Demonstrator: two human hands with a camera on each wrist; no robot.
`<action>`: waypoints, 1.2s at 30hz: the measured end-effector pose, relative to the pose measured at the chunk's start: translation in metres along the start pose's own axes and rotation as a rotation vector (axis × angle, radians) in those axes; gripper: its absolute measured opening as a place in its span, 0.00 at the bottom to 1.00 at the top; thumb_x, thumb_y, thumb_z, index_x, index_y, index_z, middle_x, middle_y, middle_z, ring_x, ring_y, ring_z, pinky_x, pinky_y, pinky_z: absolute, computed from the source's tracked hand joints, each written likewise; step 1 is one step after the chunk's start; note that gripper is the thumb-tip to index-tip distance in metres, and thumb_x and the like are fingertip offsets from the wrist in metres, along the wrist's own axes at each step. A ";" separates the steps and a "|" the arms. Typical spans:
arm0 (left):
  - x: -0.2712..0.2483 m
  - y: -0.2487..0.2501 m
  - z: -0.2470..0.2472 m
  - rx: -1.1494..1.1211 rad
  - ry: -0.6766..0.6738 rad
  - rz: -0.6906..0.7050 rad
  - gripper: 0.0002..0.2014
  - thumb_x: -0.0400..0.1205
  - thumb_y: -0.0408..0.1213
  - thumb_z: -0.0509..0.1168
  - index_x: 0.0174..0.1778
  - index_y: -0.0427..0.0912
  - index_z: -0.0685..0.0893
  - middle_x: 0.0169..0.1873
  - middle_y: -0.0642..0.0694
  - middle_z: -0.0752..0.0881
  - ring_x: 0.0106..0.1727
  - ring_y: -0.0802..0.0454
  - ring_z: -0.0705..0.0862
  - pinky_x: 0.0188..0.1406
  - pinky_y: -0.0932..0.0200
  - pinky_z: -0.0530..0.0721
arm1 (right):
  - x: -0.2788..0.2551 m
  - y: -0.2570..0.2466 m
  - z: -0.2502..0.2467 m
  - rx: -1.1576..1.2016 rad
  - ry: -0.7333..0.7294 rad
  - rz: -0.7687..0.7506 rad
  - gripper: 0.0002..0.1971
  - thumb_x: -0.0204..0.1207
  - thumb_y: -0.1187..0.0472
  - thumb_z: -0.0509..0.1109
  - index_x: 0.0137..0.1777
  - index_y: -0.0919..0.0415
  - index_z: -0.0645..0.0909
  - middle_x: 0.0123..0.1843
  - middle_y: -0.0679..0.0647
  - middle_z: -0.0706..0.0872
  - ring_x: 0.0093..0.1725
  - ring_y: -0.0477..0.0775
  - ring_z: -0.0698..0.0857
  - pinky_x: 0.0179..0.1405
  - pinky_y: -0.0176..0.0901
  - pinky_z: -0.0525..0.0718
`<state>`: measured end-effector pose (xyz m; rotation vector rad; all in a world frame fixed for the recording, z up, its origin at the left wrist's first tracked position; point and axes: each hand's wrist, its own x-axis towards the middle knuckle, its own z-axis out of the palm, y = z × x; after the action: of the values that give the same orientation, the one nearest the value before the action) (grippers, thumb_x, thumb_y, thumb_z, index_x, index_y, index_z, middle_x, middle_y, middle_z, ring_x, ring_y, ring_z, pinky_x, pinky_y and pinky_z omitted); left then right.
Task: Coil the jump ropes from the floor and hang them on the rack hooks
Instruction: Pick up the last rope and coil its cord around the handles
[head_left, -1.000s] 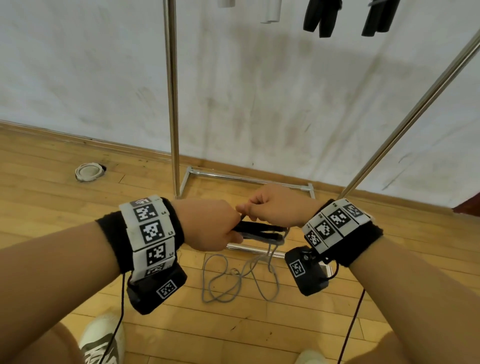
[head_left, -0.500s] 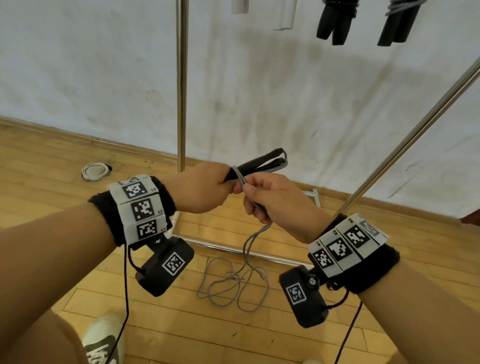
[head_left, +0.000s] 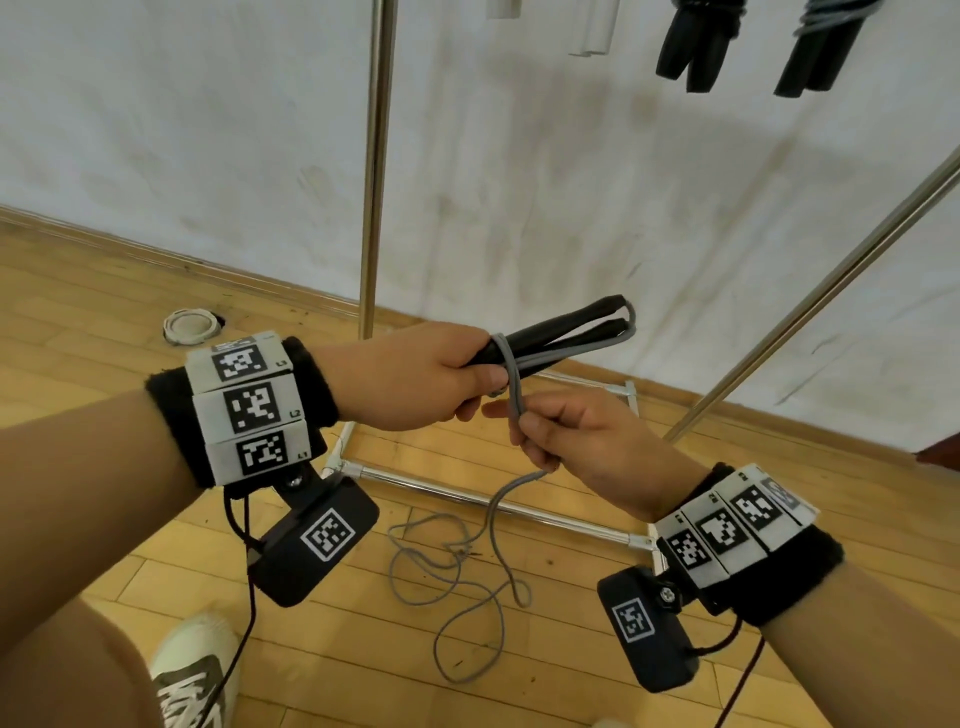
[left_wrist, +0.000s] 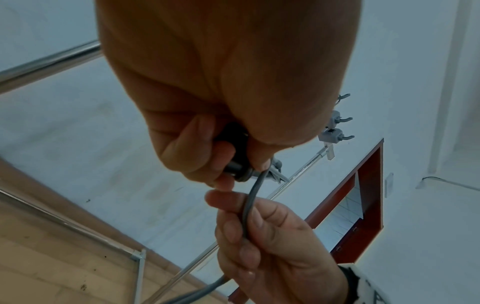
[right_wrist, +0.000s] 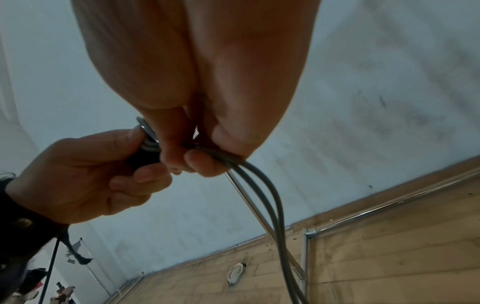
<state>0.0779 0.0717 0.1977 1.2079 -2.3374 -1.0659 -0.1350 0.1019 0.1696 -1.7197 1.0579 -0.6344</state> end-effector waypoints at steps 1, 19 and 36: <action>-0.001 0.002 0.000 -0.020 -0.008 0.010 0.11 0.89 0.44 0.56 0.48 0.43 0.80 0.32 0.51 0.83 0.30 0.55 0.78 0.35 0.54 0.81 | -0.001 0.001 -0.001 0.000 -0.003 -0.012 0.12 0.86 0.68 0.62 0.43 0.69 0.85 0.32 0.63 0.81 0.32 0.55 0.76 0.36 0.43 0.77; -0.016 0.021 0.007 0.029 -0.356 0.120 0.07 0.89 0.42 0.59 0.46 0.52 0.79 0.32 0.53 0.81 0.33 0.55 0.77 0.36 0.63 0.76 | 0.003 0.028 -0.011 -0.305 -0.162 0.211 0.17 0.87 0.66 0.60 0.36 0.48 0.72 0.28 0.33 0.81 0.31 0.30 0.78 0.44 0.21 0.79; 0.003 -0.005 0.029 0.476 -0.371 -0.138 0.14 0.89 0.49 0.55 0.45 0.45 0.78 0.34 0.49 0.81 0.30 0.53 0.77 0.32 0.60 0.73 | 0.022 -0.001 -0.019 -0.249 -0.014 0.165 0.24 0.87 0.54 0.59 0.36 0.63 0.87 0.23 0.49 0.77 0.22 0.43 0.71 0.23 0.28 0.70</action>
<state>0.0621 0.0812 0.1743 1.4525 -2.9517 -0.8566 -0.1388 0.0737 0.1764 -1.8211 1.2975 -0.3977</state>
